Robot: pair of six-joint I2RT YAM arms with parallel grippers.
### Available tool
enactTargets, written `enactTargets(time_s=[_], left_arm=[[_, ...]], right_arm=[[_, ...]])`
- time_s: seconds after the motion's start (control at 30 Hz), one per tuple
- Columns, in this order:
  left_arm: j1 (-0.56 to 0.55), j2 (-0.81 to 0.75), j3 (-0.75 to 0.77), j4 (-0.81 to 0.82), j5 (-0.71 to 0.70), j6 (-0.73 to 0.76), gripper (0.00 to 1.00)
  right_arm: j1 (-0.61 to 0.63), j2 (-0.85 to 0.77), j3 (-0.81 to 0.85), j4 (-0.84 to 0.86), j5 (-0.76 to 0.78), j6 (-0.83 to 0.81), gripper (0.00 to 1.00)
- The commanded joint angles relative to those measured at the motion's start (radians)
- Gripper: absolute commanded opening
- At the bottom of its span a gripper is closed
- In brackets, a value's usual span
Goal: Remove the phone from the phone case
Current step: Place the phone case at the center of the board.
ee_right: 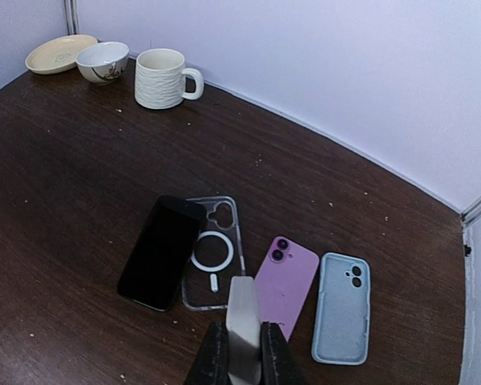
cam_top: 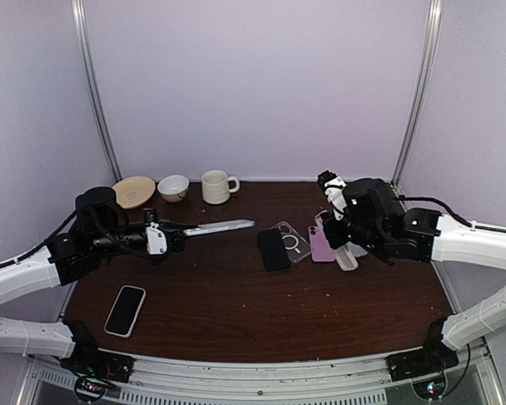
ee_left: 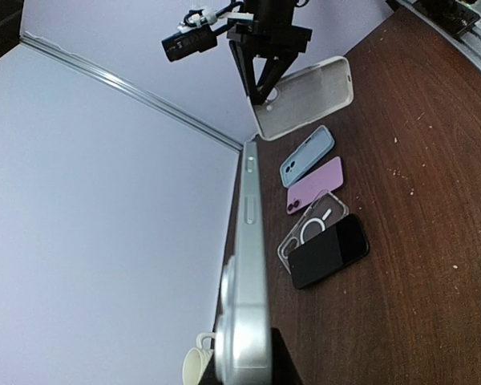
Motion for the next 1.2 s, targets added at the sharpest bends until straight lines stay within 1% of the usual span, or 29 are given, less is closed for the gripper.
enactTargets(time_s=[0.0, 0.23, 0.4, 0.6, 0.67, 0.73, 0.83, 0.87, 0.9, 0.97, 1.0, 1.03, 1.17], left_arm=[[0.006, -0.011, 0.052, 0.091, -0.081, -0.006, 0.00], [0.022, -0.011, 0.050, 0.134, -0.180, -0.018, 0.00], [0.027, -0.020, 0.050, 0.137, -0.192, -0.019, 0.00], [0.029, -0.018, 0.051, 0.130, -0.191, -0.013, 0.00], [0.031, -0.016, 0.050, 0.127, -0.187, -0.013, 0.00], [0.032, -0.014, 0.050, 0.126, -0.186, -0.013, 0.00], [0.034, -0.016, 0.050, 0.125, -0.183, -0.013, 0.00], [0.035, -0.016, 0.050, 0.125, -0.183, -0.013, 0.00], [0.035, -0.017, 0.051, 0.125, -0.183, -0.014, 0.00], [0.037, -0.013, 0.052, 0.124, -0.180, -0.017, 0.00], [0.038, -0.010, 0.053, 0.121, -0.179, -0.017, 0.00], [0.039, -0.007, 0.054, 0.118, -0.178, -0.018, 0.00], [0.044, 0.005, 0.054, 0.115, -0.179, -0.018, 0.00]], right_arm=[[-0.022, 0.134, 0.117, 0.076, -0.137, 0.161, 0.00], [-0.025, 0.443, 0.351, 0.118, -0.218, 0.320, 0.00], [-0.034, 0.634, 0.488, 0.179, -0.299, 0.452, 0.00], [-0.085, 0.840, 0.611, 0.272, -0.502, 0.633, 0.00], [-0.101, 0.899, 0.636, 0.333, -0.564, 0.694, 0.00], [-0.112, 0.955, 0.667, 0.356, -0.621, 0.735, 0.00], [-0.119, 1.013, 0.713, 0.353, -0.676, 0.746, 0.01], [-0.121, 1.022, 0.716, 0.347, -0.681, 0.739, 0.07], [-0.124, 1.027, 0.719, 0.335, -0.681, 0.731, 0.15], [-0.129, 1.031, 0.725, 0.292, -0.670, 0.699, 0.35], [-0.132, 1.029, 0.726, 0.259, -0.658, 0.680, 0.41], [-0.137, 1.025, 0.725, 0.231, -0.647, 0.659, 0.46], [-0.158, 0.978, 0.682, 0.195, -0.631, 0.599, 0.57]])
